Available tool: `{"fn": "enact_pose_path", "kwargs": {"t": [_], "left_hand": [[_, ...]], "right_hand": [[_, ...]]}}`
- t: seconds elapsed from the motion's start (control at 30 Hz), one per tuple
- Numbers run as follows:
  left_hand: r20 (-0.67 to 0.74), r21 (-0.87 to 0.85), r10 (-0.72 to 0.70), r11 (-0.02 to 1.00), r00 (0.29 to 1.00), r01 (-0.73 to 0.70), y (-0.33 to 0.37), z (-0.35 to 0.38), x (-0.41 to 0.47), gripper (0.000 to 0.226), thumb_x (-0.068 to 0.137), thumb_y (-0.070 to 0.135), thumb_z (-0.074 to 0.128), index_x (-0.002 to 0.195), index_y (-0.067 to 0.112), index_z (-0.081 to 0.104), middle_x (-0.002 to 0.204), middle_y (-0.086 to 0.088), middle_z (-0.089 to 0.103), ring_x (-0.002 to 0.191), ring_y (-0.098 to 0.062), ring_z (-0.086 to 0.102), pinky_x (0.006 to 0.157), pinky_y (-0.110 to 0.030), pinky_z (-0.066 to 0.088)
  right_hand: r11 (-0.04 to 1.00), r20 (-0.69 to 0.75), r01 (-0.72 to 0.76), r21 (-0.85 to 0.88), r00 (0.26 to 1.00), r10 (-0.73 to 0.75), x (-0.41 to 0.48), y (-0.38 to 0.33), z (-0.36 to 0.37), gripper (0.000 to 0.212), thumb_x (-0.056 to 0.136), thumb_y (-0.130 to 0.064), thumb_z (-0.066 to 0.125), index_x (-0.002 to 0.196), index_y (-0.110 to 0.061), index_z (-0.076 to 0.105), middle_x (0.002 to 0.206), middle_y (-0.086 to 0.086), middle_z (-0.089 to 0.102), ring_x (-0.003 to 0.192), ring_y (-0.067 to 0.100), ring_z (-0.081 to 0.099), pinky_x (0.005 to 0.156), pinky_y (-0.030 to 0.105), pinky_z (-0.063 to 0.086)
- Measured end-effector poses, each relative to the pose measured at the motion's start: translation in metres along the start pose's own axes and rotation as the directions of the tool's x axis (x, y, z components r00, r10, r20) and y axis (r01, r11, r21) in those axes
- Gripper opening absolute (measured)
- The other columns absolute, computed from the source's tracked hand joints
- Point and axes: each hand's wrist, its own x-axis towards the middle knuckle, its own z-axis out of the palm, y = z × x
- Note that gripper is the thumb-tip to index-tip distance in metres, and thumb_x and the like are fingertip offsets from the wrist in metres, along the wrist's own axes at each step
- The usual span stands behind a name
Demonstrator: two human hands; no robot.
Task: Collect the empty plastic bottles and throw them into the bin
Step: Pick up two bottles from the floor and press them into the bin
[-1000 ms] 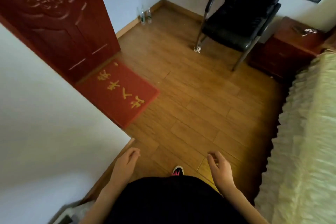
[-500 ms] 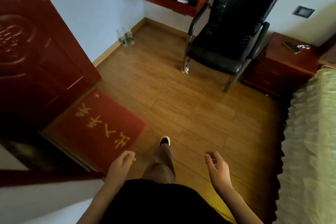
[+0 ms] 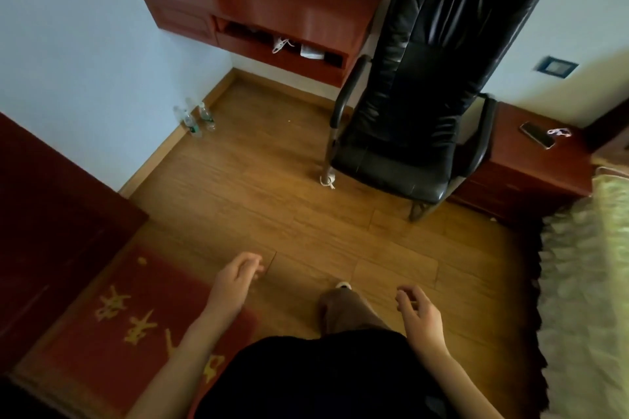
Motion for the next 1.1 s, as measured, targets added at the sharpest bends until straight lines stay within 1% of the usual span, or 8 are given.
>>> {"fn": "enact_pose_path", "kwargs": {"t": [0.13,0.37,0.43,0.53,0.6,0.7,0.93,1.1], "left_hand": [[-0.014,-0.034,-0.07,0.997,0.997,0.07,0.018,0.006,0.077,0.023,0.1,0.016,0.048,0.087,0.022,0.066,0.087,-0.004,0.069,0.083,-0.021,0.064,0.075,-0.034,0.049],[-0.142,-0.16,-0.147,0.979,0.979,0.124,0.088,-0.007,0.204,0.023,0.1,0.013,0.046,0.089,0.011,0.066,0.084,-0.012,0.068,0.075,-0.024,0.062,0.069,-0.031,0.047],[-0.179,-0.167,-0.144,0.979,0.973,0.115,0.107,-0.017,0.238,0.023,0.1,0.014,0.047,0.09,0.011,0.068,0.085,-0.012,0.069,0.078,-0.025,0.064,0.07,-0.032,0.048],[-0.254,-0.253,-0.174,0.961,0.951,0.109,0.131,-0.027,0.277,0.023,0.1,0.005,0.044,0.087,0.005,0.064,0.08,-0.012,0.063,0.072,-0.023,0.059,0.061,-0.018,0.048],[-0.29,-0.307,-0.2,0.946,0.936,0.107,0.142,-0.033,0.299,0.025,0.1,0.003,0.043,0.086,0.006,0.063,0.079,-0.013,0.06,0.069,-0.024,0.055,0.059,-0.019,0.047],[-0.304,-0.359,-0.257,0.923,0.917,0.14,0.147,-0.049,0.334,0.026,0.101,0.008,0.044,0.085,0.011,0.064,0.08,-0.012,0.061,0.074,-0.024,0.056,0.066,-0.03,0.045],[-0.351,-0.387,-0.266,0.914,0.898,0.12,0.154,-0.122,0.447,0.024,0.101,0.013,0.044,0.086,0.018,0.063,0.084,-0.006,0.064,0.077,-0.018,0.058,0.067,-0.026,0.045],[-0.41,-0.327,-0.21,0.942,0.888,0.072,0.167,-0.215,0.523,0.019,0.098,0.027,0.047,0.089,0.028,0.064,0.088,0.0,0.068,0.08,-0.014,0.062,0.072,-0.03,0.047]], "right_hand": [[0.999,0.031,-0.023,0.023,0.999,0.022,0.093,-0.048,0.01,0.012,0.096,-0.028,0.055,0.087,-0.035,0.058,0.088,-0.003,0.068,0.085,0.013,0.064,0.078,0.034,0.053],[0.997,0.162,0.082,0.003,0.983,-0.082,0.272,-0.183,0.016,0.011,0.098,-0.028,0.052,0.099,-0.022,0.061,0.091,-0.002,0.065,0.085,0.013,0.062,0.065,0.023,0.045],[0.991,0.19,0.135,-0.017,0.973,-0.13,0.314,-0.225,0.021,0.011,0.097,-0.028,0.052,0.104,-0.025,0.06,0.094,-0.004,0.065,0.086,0.01,0.061,0.068,0.023,0.047],[0.982,0.251,0.189,-0.023,0.952,-0.177,0.366,-0.276,0.034,0.011,0.097,-0.027,0.052,0.103,-0.026,0.061,0.094,-0.006,0.065,0.087,0.01,0.063,0.074,0.029,0.052],[0.976,0.295,0.213,-0.035,0.936,-0.194,0.394,-0.302,0.047,0.012,0.097,-0.027,0.051,0.102,-0.024,0.063,0.093,-0.005,0.066,0.087,0.012,0.064,0.078,0.034,0.054],[0.97,0.344,0.236,-0.055,0.917,-0.204,0.428,-0.332,0.075,0.011,0.097,-0.026,0.051,0.095,-0.028,0.062,0.09,-0.004,0.068,0.083,0.015,0.065,0.076,0.038,0.055],[0.952,0.464,0.287,-0.105,0.861,-0.209,0.506,-0.411,0.172,0.013,0.097,-0.025,0.053,0.088,-0.031,0.06,0.086,-0.001,0.068,0.08,0.015,0.066,0.065,0.026,0.049],[0.915,0.512,0.383,-0.122,0.814,-0.273,0.551,-0.501,0.254,0.01,0.096,-0.027,0.054,0.095,-0.027,0.064,0.089,-0.004,0.068,0.083,0.014,0.066,0.077,0.038,0.056]]}}
